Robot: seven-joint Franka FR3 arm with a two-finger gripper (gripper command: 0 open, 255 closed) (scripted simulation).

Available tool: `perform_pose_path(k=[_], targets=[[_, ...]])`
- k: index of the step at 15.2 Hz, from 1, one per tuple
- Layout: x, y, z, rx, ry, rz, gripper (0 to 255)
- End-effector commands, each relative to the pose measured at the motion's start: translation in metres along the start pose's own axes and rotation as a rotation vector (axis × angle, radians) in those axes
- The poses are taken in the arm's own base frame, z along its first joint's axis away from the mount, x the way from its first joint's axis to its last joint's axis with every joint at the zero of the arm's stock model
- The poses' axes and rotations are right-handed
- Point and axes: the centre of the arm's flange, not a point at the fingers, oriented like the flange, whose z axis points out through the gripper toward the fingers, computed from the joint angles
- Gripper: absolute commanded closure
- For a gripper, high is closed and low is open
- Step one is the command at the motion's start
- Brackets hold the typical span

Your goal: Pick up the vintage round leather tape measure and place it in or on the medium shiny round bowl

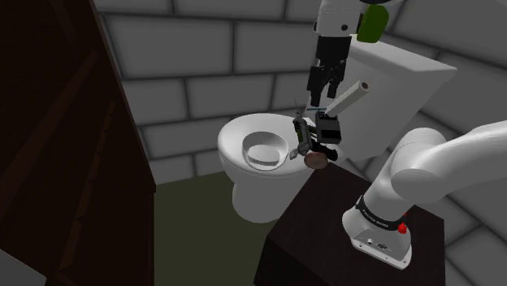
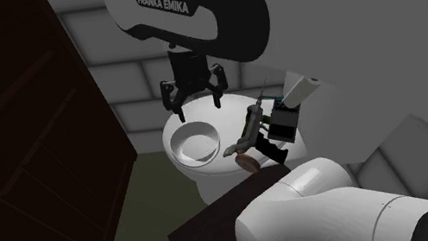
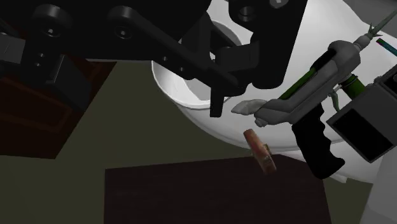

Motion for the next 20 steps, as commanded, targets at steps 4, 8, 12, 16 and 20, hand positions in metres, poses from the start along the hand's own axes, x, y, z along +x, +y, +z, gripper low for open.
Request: perform_pose_path(k=[4, 8, 12, 16, 20], targets=[[0.002, 0.013, 0.036, -0.026, -0.004, -0.082, 0], [0.005, 0.032, 0.083, -0.061, -0.009, -0.190, 0], [0.011, 0.052, 0.129, -0.096, -0.014, -0.299, 0], [0.019, 0.072, 0.175, -0.131, -0.020, -0.408, 0], [0.028, 0.094, 0.220, -0.166, -0.025, -0.517, 0]])
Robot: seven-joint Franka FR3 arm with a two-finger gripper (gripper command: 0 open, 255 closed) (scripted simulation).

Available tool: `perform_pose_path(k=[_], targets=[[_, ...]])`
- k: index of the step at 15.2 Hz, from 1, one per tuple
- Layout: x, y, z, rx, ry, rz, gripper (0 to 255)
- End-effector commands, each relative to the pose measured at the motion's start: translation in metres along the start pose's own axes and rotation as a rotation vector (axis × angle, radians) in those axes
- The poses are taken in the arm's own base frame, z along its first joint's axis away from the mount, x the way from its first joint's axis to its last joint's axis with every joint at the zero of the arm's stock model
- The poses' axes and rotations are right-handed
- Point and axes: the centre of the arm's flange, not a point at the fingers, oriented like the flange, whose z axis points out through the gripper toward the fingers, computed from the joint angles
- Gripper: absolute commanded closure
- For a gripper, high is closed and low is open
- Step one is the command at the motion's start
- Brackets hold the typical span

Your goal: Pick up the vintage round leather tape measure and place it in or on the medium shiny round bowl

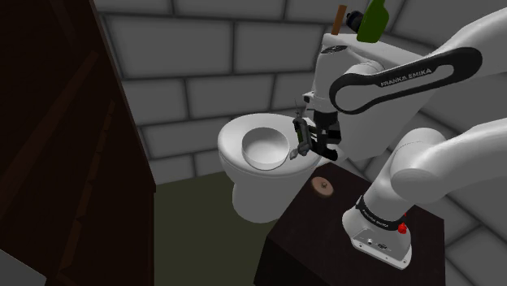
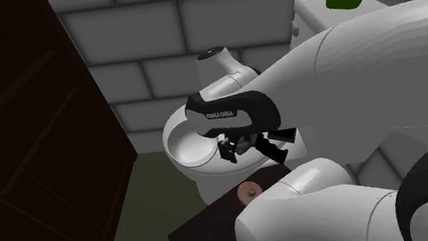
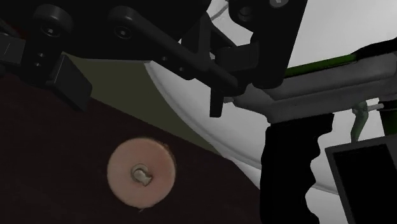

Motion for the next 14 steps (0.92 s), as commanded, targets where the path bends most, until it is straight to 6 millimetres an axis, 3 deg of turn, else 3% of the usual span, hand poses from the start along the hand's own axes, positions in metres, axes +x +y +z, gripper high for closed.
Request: perform_pose_path(k=[1, 3, 11, 14], targets=[[0.001, 0.010, 0.021, -0.020, 0.000, -0.059, 0], [0.002, 0.019, 0.045, -0.038, -0.003, -0.114, 0], [0.003, 0.022, 0.089, -0.041, -0.003, -0.123, 0], [0.003, 0.022, 0.089, -0.041, -0.003, -0.123, 0]])
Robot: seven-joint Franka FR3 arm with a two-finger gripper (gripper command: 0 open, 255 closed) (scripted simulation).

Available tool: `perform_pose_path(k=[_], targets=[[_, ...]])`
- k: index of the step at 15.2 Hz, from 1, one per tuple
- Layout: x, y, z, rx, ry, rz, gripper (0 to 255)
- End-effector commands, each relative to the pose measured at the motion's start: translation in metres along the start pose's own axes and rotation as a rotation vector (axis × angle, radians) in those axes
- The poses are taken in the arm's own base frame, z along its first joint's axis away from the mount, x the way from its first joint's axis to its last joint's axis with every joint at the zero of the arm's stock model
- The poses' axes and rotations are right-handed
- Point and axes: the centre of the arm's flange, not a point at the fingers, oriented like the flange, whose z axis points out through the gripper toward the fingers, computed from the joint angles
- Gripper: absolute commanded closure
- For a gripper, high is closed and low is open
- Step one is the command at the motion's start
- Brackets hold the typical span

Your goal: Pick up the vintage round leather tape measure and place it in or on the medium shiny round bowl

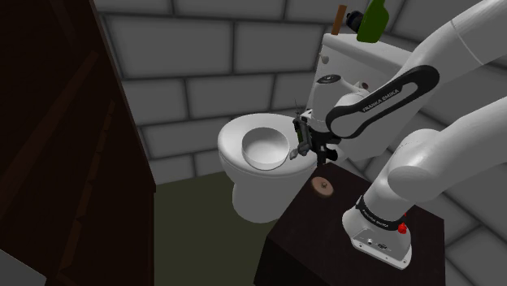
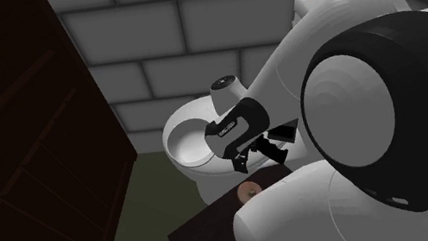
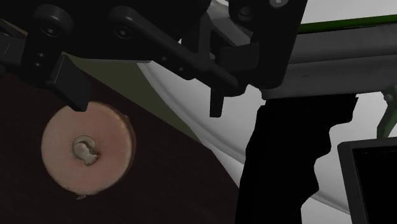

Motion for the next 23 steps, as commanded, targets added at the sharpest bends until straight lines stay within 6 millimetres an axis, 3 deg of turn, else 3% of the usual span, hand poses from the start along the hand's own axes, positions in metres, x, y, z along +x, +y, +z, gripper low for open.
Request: perform_pose_path(k=[1, 5, 6, 15, 16, 20, 21, 23], targets=[[0.000, 0.000, 0.001, 0.000, 0.000, 0.000, 0], [0.000, 0.000, 0.001, 0.000, 0.000, 0.000, 0], [0.000, 0.000, 0.001, 0.000, 0.000, 0.000, 255], [0.000, 0.000, 0.001, 0.000, 0.000, 0.000, 255], [0.000, 0.000, 0.001, 0.000, 0.000, 0.000, 0], [-0.027, 0.023, 0.050, 0.311, 0.153, -0.625, 0], [-0.029, 0.026, 0.057, 0.351, 0.172, -0.705, 0], [-0.028, 0.022, 0.067, 0.351, 0.172, -0.705, 0]])
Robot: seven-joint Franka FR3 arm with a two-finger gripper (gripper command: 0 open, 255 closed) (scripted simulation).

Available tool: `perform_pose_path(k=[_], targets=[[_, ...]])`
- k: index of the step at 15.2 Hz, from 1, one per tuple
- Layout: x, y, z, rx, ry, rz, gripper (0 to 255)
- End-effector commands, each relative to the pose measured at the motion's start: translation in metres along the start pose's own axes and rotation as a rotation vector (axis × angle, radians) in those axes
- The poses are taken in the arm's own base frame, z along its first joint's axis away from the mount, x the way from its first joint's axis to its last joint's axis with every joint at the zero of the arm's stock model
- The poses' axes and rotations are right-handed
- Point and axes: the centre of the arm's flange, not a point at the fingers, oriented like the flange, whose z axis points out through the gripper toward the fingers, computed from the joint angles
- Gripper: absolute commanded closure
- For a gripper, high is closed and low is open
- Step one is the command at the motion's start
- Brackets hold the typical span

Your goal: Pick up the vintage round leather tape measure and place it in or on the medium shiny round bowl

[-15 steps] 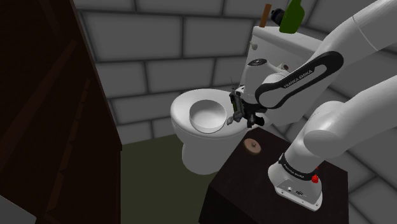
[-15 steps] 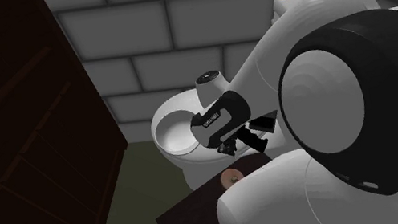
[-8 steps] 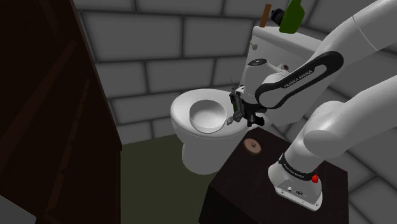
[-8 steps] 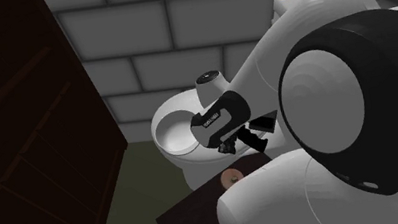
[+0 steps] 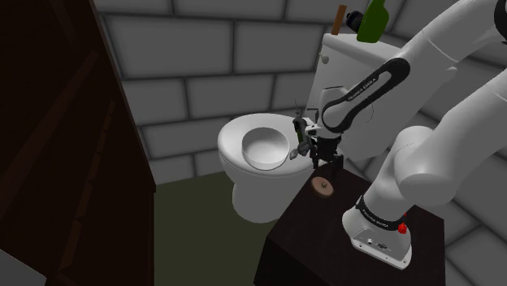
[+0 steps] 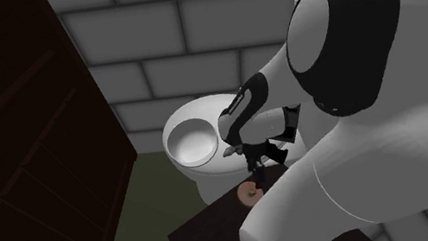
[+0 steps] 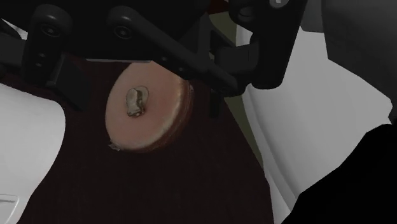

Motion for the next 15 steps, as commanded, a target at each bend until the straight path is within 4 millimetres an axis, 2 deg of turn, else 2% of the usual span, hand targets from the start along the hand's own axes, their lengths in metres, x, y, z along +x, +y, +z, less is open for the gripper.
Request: perform_pose_path(k=[1, 6, 13, 14, 15], targets=[[-0.002, 0.002, 0.010, 0.012, 0.009, -0.040, 0], [-0.002, 0.001, 0.034, 0.012, 0.009, -0.040, 0], [-0.002, 0.001, 0.034, 0.012, 0.009, -0.040, 0], [-0.002, 0.002, 0.034, 0.012, 0.009, -0.040, 255], [-0.002, 0.001, 0.035, 0.012, 0.009, -0.040, 255]])
